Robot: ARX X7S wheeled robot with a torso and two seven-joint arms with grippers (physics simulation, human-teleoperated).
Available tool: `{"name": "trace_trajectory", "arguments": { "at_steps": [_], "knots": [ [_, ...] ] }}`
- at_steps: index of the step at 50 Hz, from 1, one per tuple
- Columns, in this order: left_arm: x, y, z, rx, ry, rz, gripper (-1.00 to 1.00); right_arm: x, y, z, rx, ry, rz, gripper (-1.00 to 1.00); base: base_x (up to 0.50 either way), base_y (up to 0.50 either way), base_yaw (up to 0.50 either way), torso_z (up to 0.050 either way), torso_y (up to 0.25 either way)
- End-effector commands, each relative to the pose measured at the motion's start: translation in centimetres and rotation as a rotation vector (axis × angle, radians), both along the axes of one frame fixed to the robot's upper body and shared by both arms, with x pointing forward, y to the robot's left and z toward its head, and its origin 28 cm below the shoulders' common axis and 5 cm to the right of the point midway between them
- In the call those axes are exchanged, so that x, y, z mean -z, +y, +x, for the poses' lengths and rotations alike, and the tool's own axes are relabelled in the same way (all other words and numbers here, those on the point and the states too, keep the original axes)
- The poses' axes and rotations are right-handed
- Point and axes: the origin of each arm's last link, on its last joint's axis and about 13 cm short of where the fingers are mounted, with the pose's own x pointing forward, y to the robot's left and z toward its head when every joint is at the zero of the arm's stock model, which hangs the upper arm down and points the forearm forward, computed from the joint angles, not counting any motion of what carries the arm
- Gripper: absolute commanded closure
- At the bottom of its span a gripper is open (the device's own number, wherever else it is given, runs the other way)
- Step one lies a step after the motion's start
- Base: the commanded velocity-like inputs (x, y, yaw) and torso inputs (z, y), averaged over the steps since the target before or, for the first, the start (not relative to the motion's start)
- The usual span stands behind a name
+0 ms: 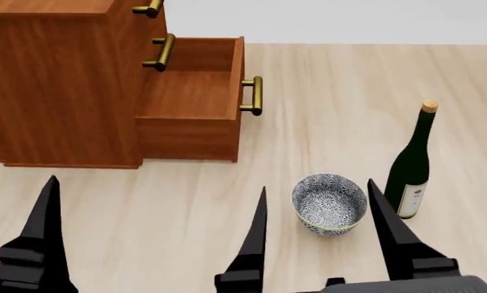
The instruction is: Put the wine bottle in the bottom drawer of the cabinet.
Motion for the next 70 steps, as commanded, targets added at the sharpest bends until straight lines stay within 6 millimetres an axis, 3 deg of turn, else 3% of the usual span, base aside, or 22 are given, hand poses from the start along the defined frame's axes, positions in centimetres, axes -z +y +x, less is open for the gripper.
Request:
{"name": "trace_trajectory", "arguments": {
  "at_steps": [1,33,70],
  "knots": [
    [-0.83,0.77,-1.87,-0.072,0.054,-0.016,-1.00,-1.00,0.13,-1.05,-0.007,-0.018,-0.015,-1.00,0.00,0.00,0.00,0.000,0.000],
    [-1.26,0.80,-2.80,-0.061,0.040,-0.033,-1.00,-1.59,0.78,-1.85,-0.018,-0.034,-0.045,-1.00,0.00,0.00,0.00,0.000,0.000],
    [-1.08,0.79,-2.72,-0.076,0.039,-0.030,-1.00,-1.16,0.87,-1.78,-0.037,-0.034,-0.039,-1.00,0.29,0.00,0.00,0.000,0.000]
  ]
}}
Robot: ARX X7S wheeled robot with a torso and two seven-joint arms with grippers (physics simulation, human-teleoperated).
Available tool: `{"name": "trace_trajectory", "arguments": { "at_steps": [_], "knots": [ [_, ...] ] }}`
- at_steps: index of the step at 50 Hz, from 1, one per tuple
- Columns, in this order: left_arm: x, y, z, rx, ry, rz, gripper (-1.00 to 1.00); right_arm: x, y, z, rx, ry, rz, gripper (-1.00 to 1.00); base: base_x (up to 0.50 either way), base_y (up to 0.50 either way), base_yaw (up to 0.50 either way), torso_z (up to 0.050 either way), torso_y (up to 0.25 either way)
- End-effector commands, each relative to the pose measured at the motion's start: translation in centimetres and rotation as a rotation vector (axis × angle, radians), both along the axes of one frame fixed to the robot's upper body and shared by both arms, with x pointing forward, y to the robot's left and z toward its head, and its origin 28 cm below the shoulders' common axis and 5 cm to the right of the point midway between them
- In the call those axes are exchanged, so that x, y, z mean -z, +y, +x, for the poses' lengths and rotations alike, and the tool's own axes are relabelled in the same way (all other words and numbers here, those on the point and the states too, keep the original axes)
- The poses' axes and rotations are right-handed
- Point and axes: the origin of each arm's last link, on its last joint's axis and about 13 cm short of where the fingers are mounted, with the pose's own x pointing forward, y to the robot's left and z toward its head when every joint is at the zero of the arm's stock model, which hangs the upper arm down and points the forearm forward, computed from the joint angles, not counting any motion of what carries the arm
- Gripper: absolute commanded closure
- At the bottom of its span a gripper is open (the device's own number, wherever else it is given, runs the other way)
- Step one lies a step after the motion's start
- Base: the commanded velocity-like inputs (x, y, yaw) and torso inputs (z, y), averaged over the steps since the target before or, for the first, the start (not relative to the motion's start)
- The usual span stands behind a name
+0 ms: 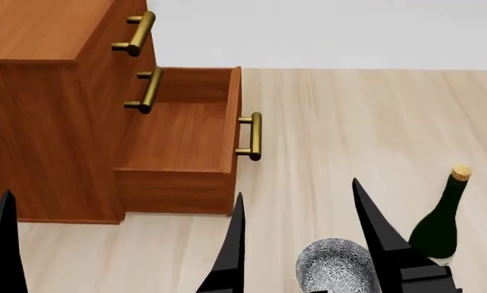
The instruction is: Put the wine bottle in the bottom drawer of the cabinet.
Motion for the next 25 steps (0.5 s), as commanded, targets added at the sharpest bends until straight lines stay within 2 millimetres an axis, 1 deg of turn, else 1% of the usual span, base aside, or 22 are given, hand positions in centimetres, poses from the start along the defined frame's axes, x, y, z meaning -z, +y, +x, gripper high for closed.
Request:
{"name": "trace_trajectory", "arguments": {
  "at_steps": [1,6,25],
  "knots": [
    [-0.12,0.05,-0.05,0.006,-0.009,-0.004,-1.00,0.16,0.06,-0.02,-0.010,0.001,0.005,-1.00,0.32,0.03,0.00,0.000,0.000],
    [-0.34,0.15,-0.01,0.004,-0.018,0.001,-1.00,0.07,0.11,-0.02,-0.017,-0.002,0.008,-1.00,0.32,0.09,0.00,0.000,0.000],
    [-0.12,0.14,-0.05,0.001,-0.014,-0.002,-1.00,0.03,0.05,-0.01,-0.013,0.001,0.016,-1.00,0.32,0.10,0.00,0.000,0.001]
  ]
}}
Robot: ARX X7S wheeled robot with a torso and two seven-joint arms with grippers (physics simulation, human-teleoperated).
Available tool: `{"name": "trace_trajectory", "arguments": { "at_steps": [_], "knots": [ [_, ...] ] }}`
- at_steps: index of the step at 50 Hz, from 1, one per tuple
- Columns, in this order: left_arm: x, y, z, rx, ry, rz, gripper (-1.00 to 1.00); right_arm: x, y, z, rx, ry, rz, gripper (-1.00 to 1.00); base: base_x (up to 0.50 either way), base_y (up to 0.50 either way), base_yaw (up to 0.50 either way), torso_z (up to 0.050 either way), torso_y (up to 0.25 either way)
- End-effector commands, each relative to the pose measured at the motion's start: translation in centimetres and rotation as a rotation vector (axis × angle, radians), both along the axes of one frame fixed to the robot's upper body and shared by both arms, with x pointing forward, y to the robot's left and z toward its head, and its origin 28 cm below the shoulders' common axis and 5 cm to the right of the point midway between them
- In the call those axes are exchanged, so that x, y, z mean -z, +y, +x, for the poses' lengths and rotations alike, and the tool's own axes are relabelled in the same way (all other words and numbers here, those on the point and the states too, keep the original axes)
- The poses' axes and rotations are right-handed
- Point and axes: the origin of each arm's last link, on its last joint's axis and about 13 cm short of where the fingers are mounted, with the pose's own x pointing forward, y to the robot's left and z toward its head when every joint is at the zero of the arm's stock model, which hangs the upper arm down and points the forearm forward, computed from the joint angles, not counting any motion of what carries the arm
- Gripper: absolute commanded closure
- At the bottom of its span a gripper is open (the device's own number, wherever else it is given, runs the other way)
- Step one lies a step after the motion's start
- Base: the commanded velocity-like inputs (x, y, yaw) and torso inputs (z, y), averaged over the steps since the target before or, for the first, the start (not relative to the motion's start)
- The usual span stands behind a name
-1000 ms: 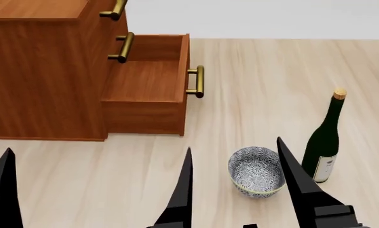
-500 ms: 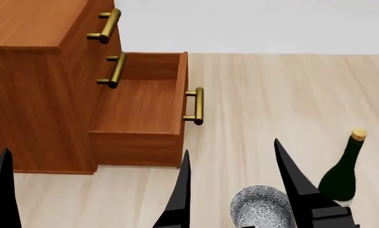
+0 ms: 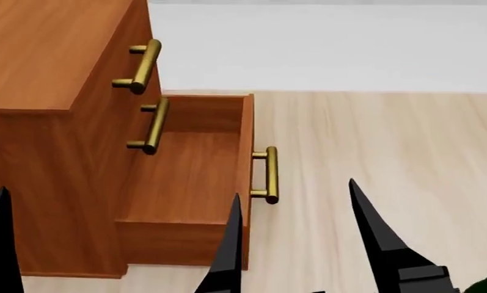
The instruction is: Put the wine bottle in the bottom drawer of the cabinet.
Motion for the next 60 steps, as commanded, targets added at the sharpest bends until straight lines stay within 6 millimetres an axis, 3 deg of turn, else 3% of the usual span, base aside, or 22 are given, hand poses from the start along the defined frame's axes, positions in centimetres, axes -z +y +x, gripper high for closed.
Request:
{"name": "trace_trajectory", "arguments": {
  "at_steps": [1,38,60],
  "knots": [
    [0.1,0.0,0.0,0.000,0.002,-0.003,-1.00,0.0,0.0,0.1,0.003,0.005,0.007,-1.00,0.32,0.00,0.00,0.000,0.000],
    [0.3,-0.1,-0.1,0.001,0.015,-0.009,-1.00,0.3,0.1,0.0,-0.003,0.013,0.007,-1.00,0.31,0.00,0.00,0.000,0.001],
    [0.5,0.0,-0.2,-0.001,0.016,-0.003,-1.00,0.8,-1.1,-0.9,0.011,0.049,-0.033,-1.00,0.01,0.00,0.00,0.000,0.000]
  ]
}}
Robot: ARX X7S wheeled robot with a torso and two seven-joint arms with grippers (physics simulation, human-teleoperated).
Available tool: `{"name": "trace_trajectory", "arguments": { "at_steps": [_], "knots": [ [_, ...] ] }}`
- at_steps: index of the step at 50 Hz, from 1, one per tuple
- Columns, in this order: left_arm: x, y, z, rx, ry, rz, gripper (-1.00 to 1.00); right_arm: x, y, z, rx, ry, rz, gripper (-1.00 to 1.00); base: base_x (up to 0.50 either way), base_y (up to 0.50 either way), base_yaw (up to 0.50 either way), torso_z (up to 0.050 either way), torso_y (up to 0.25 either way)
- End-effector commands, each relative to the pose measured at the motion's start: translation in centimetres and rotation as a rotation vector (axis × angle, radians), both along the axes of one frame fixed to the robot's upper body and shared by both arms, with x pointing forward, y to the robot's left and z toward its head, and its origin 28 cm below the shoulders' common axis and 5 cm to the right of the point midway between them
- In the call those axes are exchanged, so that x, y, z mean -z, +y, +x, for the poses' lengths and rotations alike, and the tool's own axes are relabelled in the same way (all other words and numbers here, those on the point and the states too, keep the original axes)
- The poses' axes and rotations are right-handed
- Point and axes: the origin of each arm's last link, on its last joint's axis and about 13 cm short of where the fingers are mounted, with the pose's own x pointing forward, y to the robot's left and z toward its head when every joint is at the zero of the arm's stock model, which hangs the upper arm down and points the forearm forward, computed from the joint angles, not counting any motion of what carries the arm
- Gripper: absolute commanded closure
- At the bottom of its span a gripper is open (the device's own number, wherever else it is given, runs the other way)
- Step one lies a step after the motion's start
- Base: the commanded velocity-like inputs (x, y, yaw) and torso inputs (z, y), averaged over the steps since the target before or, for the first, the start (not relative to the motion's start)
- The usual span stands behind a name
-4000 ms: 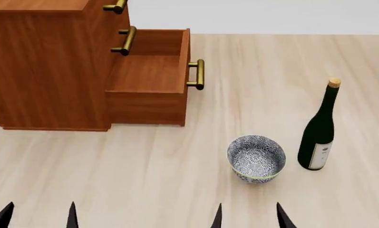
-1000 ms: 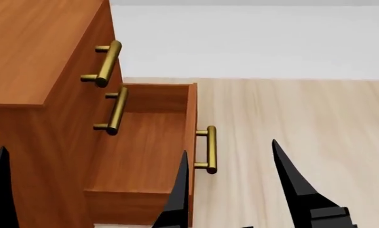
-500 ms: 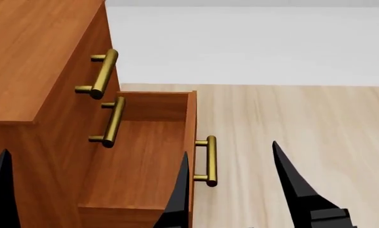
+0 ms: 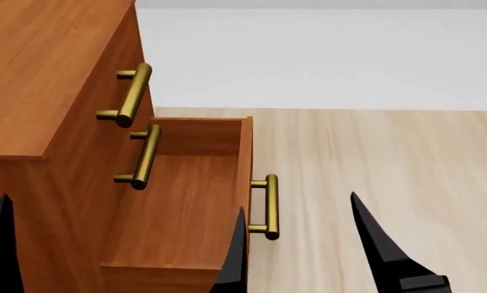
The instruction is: Put the wine bottle in the bottom drawer of the cabinet.
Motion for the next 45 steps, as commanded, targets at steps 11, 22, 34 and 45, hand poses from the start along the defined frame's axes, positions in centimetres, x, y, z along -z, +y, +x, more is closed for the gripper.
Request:
{"name": "trace_trajectory", "arguments": {
  "at_steps": [11,22,34,45],
  "knots": [
    [0.1,0.0,0.0,-0.008,0.002,-0.005,-1.00,0.1,-1.6,-1.2,0.050,0.002,-0.033,-1.00,0.00,0.00,0.00,0.000,0.000],
    [0.1,-0.1,0.1,-0.022,0.013,-0.006,-1.00,0.0,-3.2,-1.8,0.114,0.001,-0.022,-1.00,0.00,0.00,0.00,0.000,0.000],
    [0.1,0.0,0.2,-0.032,0.014,-0.013,-1.00,0.2,-4.5,-2.7,0.167,-0.002,-0.073,-1.00,0.00,0.00,0.00,0.000,0.000],
    [0.2,-0.3,0.2,-0.019,0.016,-0.010,-1.00,0.3,-5.1,-3.3,0.192,-0.001,-0.054,-1.00,0.00,0.00,0.00,0.000,0.000]
  ]
}}
